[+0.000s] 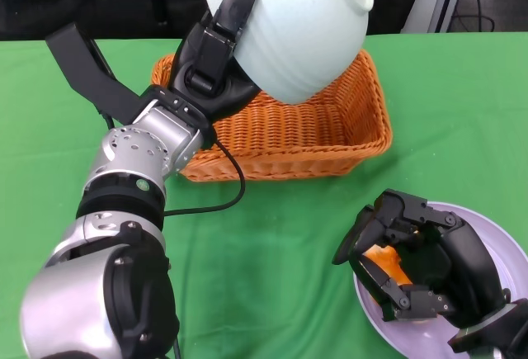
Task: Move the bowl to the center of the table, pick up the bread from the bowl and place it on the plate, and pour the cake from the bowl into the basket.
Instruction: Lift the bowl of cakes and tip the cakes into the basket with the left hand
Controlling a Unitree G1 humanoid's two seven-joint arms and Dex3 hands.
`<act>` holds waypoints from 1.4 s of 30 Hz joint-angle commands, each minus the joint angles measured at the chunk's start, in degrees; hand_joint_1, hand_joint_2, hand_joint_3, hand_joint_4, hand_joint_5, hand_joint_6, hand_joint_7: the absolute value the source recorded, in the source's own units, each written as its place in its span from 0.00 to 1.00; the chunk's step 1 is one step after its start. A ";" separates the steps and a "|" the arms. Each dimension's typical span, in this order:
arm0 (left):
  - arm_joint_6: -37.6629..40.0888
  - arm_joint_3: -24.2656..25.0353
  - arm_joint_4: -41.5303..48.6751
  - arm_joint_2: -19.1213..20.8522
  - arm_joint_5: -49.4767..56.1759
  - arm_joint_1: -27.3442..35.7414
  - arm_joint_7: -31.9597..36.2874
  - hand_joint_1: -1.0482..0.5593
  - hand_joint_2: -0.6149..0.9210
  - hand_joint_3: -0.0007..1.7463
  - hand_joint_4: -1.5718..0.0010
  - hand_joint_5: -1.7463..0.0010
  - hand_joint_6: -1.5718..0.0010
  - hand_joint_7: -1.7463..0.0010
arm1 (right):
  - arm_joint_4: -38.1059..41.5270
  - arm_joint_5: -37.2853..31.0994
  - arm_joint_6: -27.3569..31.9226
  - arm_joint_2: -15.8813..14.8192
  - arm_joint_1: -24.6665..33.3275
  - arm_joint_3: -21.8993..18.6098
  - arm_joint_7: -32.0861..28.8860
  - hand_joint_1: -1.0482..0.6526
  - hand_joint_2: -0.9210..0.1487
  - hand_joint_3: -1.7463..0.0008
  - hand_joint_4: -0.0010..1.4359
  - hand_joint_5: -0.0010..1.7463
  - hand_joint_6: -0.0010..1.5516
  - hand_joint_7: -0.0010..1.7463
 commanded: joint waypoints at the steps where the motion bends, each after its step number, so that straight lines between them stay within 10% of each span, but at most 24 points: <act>1: 0.04 -0.08 -0.60 0.98 -0.75 -1.76 -1.60 0.57 0.92 0.40 0.61 0.00 0.62 0.00 | 0.15 0.49 -0.78 -0.34 -0.44 -0.48 -0.10 0.57 0.41 0.42 0.55 0.83 0.46 0.74; 42: 1.86 1.40 -0.93 0.21 -1.79 -1.53 -0.44 0.58 0.86 0.43 0.62 0.00 0.61 0.00 | 0.32 0.67 -1.08 -0.65 -0.25 -0.62 0.18 0.56 0.39 0.44 0.55 0.83 0.47 0.73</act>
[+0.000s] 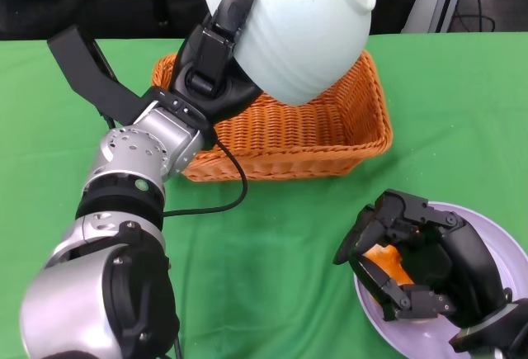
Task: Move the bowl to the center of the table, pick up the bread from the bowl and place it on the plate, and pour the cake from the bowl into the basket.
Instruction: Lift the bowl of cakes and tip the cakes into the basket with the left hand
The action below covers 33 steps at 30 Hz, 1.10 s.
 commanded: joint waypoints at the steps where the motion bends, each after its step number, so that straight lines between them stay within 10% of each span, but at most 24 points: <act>1: -0.10 0.36 -0.90 0.33 -1.41 -1.54 -0.38 0.58 0.86 0.43 0.62 0.00 0.61 0.00 | 0.30 0.64 -0.29 -0.52 -0.26 -0.55 -0.07 0.56 0.39 0.44 0.55 0.83 0.47 0.73; 26: -2.95 -2.40 -2.98 0.28 1.07 -0.69 -0.26 0.57 0.87 0.50 0.61 0.00 0.59 0.02 | 0.30 0.72 -0.03 -0.60 -0.09 -0.50 -0.06 0.55 0.39 0.45 0.56 0.82 0.47 0.73; 33: -20.56 -11.00 -7.08 -1.46 10.39 2.64 -2.62 0.60 0.85 0.62 0.56 0.00 0.52 0.09 | 0.29 1.27 0.61 -0.68 -0.10 -0.58 0.23 0.56 0.38 0.45 0.55 0.82 0.47 0.72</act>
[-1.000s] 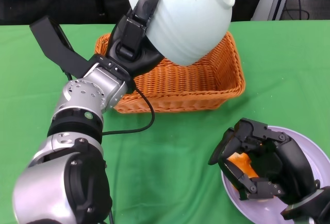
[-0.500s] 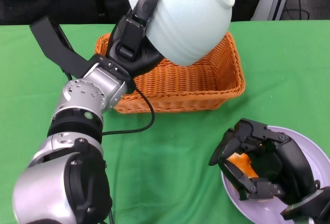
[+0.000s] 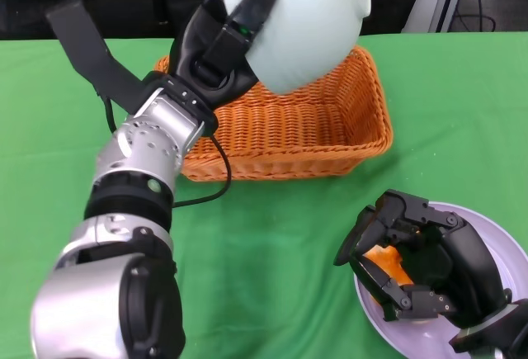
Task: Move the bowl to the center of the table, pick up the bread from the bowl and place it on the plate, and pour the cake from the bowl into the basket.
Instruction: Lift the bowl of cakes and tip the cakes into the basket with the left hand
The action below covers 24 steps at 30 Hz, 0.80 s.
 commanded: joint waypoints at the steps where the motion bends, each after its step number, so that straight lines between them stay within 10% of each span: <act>1: -7.06 -2.68 -1.43 -0.05 2.81 1.15 -2.92 0.60 0.82 0.66 0.55 0.00 0.52 0.10 | 0.07 0.78 0.49 -0.69 -0.11 -0.54 0.04 0.56 0.38 0.45 0.56 0.82 0.48 0.71; 13: -17.38 -7.09 -1.81 -0.42 7.54 2.58 -1.37 0.61 0.74 0.71 0.51 0.04 0.46 0.16 | -0.21 0.35 0.82 -0.90 0.05 -0.51 -0.28 0.55 0.35 0.49 0.56 0.82 0.48 0.70; 21: -7.82 -3.45 -0.96 -0.40 1.47 1.18 -2.36 0.61 0.73 0.75 0.51 0.02 0.46 0.15 | -0.36 0.57 1.34 -1.11 0.22 -0.50 -0.02 0.56 0.34 0.50 0.57 0.81 0.49 0.70; 24: 2.50 0.41 -0.85 0.00 -4.54 -0.01 -0.59 0.58 0.82 0.63 0.54 0.00 0.51 0.09 | -0.64 0.43 1.60 -1.00 0.36 -0.44 -0.30 0.55 0.34 0.51 0.57 0.81 0.49 0.69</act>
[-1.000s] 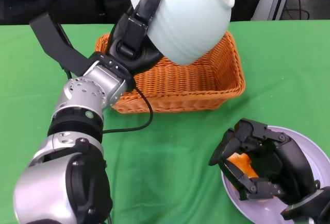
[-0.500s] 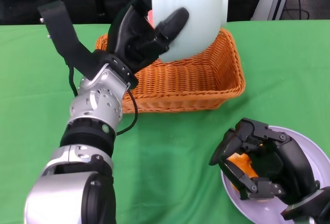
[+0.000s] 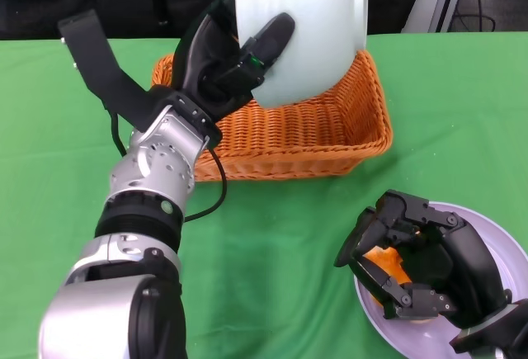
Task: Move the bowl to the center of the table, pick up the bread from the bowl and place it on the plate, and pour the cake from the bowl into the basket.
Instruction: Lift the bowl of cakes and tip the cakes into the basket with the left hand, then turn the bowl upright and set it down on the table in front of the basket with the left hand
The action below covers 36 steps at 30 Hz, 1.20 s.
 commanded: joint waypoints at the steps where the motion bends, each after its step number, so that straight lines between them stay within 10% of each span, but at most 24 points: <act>1: 9.51 3.95 0.03 1.10 -6.29 -3.17 0.83 0.58 0.84 0.60 0.56 0.00 0.52 0.08 | -0.62 0.40 0.69 -0.83 0.32 -0.38 -0.11 0.55 0.34 0.51 0.57 0.81 0.49 0.69; 10: 21.82 11.38 1.54 2.47 -14.77 -5.48 5.99 0.56 0.87 0.48 0.60 0.00 0.62 0.00 | -0.27 -0.42 -0.05 -1.03 0.25 -0.51 -0.14 0.54 0.36 0.49 0.56 0.82 0.49 0.70; 36: 20.36 12.18 3.96 3.21 -13.55 -6.09 6.39 0.59 0.83 0.51 0.59 0.00 0.60 0.00 | -0.86 -0.61 0.28 -1.26 0.61 -0.58 -0.27 0.54 0.35 0.52 0.56 0.81 0.49 0.69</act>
